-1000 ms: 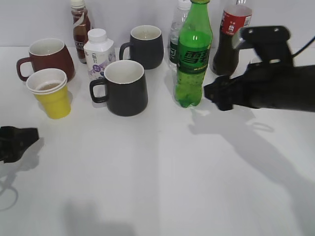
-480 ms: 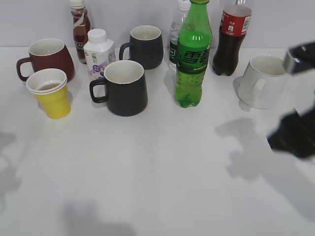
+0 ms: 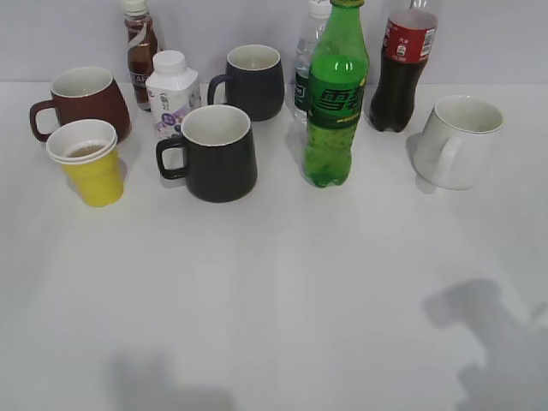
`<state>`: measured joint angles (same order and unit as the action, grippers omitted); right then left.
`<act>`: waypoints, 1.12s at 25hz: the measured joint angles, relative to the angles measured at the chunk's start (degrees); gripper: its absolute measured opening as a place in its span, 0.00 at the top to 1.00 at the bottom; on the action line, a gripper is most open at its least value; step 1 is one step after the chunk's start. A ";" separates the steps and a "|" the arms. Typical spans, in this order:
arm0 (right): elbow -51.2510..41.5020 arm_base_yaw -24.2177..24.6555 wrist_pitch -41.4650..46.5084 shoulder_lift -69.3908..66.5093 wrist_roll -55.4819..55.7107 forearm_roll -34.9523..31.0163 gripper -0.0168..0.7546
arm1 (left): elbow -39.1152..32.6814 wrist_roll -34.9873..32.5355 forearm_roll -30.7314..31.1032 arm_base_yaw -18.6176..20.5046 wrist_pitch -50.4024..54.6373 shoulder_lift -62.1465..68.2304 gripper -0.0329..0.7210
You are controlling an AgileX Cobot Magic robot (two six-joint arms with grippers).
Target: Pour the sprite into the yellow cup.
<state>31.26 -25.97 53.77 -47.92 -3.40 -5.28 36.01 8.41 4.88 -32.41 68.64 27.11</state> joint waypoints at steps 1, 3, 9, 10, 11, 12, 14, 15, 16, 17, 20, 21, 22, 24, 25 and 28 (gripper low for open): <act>-0.47 0.00 1.31 3.57 0.00 0.00 0.23 | 0.00 -0.65 -0.35 0.00 0.23 -3.51 0.21; -0.82 0.00 2.76 7.84 0.00 0.00 0.23 | 0.00 -1.27 -0.41 0.00 0.53 -9.46 0.22; -2.24 0.00 5.54 22.45 0.00 0.48 0.23 | -3.27 -3.10 0.18 0.00 0.61 -22.47 0.26; -2.24 0.00 5.54 24.84 -0.07 0.60 0.23 | -3.48 -3.16 0.36 0.00 0.11 -23.53 0.27; -2.24 0.00 5.58 27.09 -0.07 0.76 0.23 | -3.67 -3.21 0.54 0.00 -0.75 -24.60 0.28; -2.24 0.00 5.60 28.82 -0.07 0.91 0.23 | -3.83 -3.21 0.69 0.00 -1.63 -25.11 0.29; -2.24 0.00 5.60 32.37 -0.07 1.11 0.23 | -4.33 -3.28 0.88 0.00 -3.36 -25.57 0.31; -2.24 0.00 5.68 33.77 -0.07 1.11 0.23 | -4.81 -3.34 0.95 0.00 -4.68 -25.69 0.32; -2.24 0.00 5.68 34.75 -0.07 1.13 0.23 | -5.46 -3.38 0.99 0.00 -5.67 -25.80 0.33; -2.24 0.00 5.72 35.65 -0.07 1.13 0.23 | -5.87 -3.38 0.99 0.00 -6.28 -25.81 0.33; -2.30 0.00 5.79 36.62 -0.01 1.13 0.23 | -6.15 -3.38 0.99 0.00 -7.15 -25.81 0.35; -2.30 0.00 5.79 36.62 -0.01 1.13 0.23 | -6.20 -3.38 0.99 0.00 -7.25 -25.81 0.35; -2.30 0.00 5.79 36.62 0.03 1.13 0.23 | -6.20 -3.38 0.99 0.00 -7.25 -25.81 0.35; -2.30 0.00 5.79 36.62 0.05 1.13 0.23 | -6.20 -3.38 0.99 0.00 -7.37 -25.81 0.36; -2.30 0.00 5.79 36.62 0.05 1.13 0.23 | -6.20 -3.38 0.99 0.00 -7.43 -25.81 0.36; -2.30 0.00 5.79 36.62 0.11 1.13 0.23 | -6.20 -3.38 0.99 0.00 -7.48 -25.81 0.37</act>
<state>28.96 -25.97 59.56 -11.29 -3.30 -4.15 29.82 5.03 5.86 -32.41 61.16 1.30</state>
